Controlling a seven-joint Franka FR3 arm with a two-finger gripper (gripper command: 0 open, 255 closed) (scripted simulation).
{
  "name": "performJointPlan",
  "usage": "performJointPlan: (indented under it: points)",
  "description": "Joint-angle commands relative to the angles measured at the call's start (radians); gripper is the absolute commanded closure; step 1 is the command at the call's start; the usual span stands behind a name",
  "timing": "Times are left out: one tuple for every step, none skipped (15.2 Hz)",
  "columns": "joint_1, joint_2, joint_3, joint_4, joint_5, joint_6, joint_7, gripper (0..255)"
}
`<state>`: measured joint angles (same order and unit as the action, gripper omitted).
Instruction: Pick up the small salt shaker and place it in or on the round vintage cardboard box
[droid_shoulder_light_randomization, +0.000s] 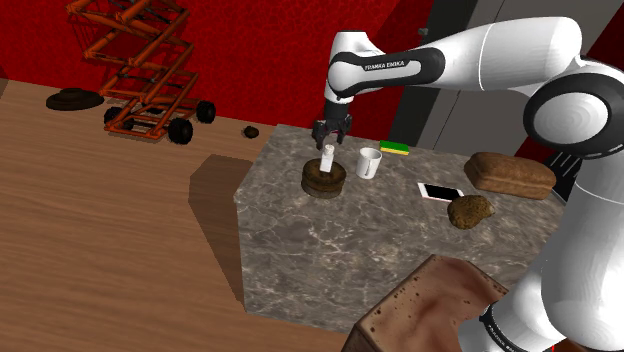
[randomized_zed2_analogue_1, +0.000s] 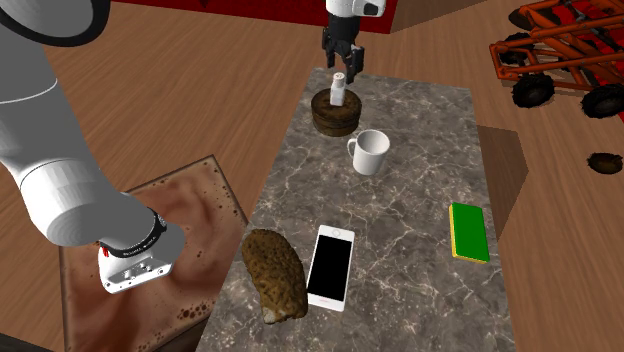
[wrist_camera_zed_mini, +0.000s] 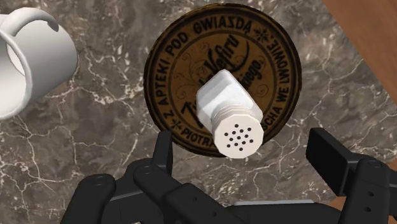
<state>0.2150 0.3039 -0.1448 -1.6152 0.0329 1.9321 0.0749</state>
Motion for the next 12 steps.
performJointPlan:
  points:
    - [0.0,0.0,0.0,0.0,0.0,0.0,0.0,0]
    - [0.0,-0.006,0.0,0.025,-0.001,-0.031,0.001,0]
    - [0.0,-0.011,-0.001,0.052,-0.002,-0.063,0.001,0]
    - [0.0,-0.014,-0.001,0.081,-0.003,-0.095,0.002,0]
    - [0.0,-0.016,-0.001,0.106,-0.003,-0.121,0.002,0]
    - [0.0,-0.016,-0.001,0.106,-0.003,-0.121,0.002,0]
    - [0.0,-0.016,-0.001,0.105,-0.003,-0.121,0.002,0]
    - [0.0,-0.016,-0.001,0.106,-0.003,-0.121,0.002,0]
    - [0.0,-0.016,-0.001,0.106,-0.003,-0.121,0.002,0]
    - [0.0,-0.016,-0.001,0.106,-0.003,-0.121,0.002,0]
    - [0.0,-0.016,-0.001,0.106,-0.003,-0.121,0.002,0]
    - [0.0,-0.016,-0.001,0.106,-0.003,-0.121,0.002,0]
